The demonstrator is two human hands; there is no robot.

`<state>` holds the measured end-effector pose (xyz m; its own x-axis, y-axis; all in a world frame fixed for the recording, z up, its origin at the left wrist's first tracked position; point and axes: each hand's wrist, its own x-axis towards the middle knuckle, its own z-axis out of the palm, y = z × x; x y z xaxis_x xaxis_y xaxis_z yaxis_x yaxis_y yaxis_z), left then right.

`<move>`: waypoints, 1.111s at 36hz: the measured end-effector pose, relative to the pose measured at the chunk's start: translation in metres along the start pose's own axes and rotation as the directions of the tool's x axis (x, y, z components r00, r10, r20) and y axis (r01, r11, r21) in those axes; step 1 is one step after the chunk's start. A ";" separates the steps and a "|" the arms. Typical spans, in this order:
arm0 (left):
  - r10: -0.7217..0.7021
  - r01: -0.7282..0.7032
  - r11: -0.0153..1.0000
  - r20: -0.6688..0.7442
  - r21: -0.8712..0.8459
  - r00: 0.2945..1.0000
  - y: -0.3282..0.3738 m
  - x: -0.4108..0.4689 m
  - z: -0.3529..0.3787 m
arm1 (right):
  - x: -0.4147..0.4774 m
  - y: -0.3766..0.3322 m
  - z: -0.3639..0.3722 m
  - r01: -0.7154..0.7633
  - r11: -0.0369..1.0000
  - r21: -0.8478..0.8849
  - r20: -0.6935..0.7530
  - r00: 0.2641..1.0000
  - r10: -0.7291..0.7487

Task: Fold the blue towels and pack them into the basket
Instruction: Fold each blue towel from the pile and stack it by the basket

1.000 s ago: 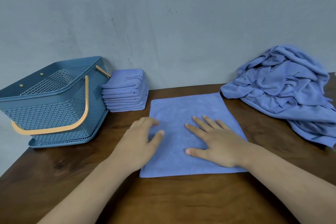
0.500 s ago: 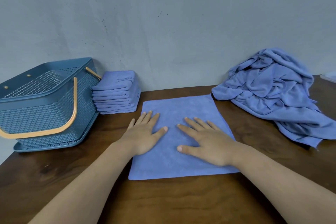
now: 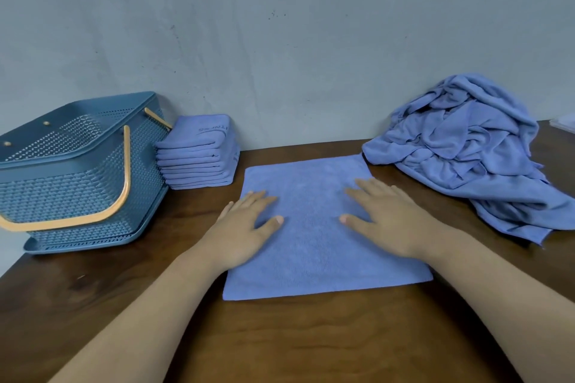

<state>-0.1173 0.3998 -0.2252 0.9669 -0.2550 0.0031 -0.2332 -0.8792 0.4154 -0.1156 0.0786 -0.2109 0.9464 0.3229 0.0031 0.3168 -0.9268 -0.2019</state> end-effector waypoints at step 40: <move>0.635 -0.631 0.739 0.071 0.235 0.769 0.065 -0.076 0.005 | -0.042 -0.043 0.008 0.431 0.899 0.076 0.080 0.896 -0.437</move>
<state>-0.2059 0.3604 -0.2028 0.5887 -0.7828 0.2018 -0.8070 -0.5834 0.0911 -0.1695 0.1059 -0.2100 0.7047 0.7094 0.0128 0.6883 -0.6791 -0.2550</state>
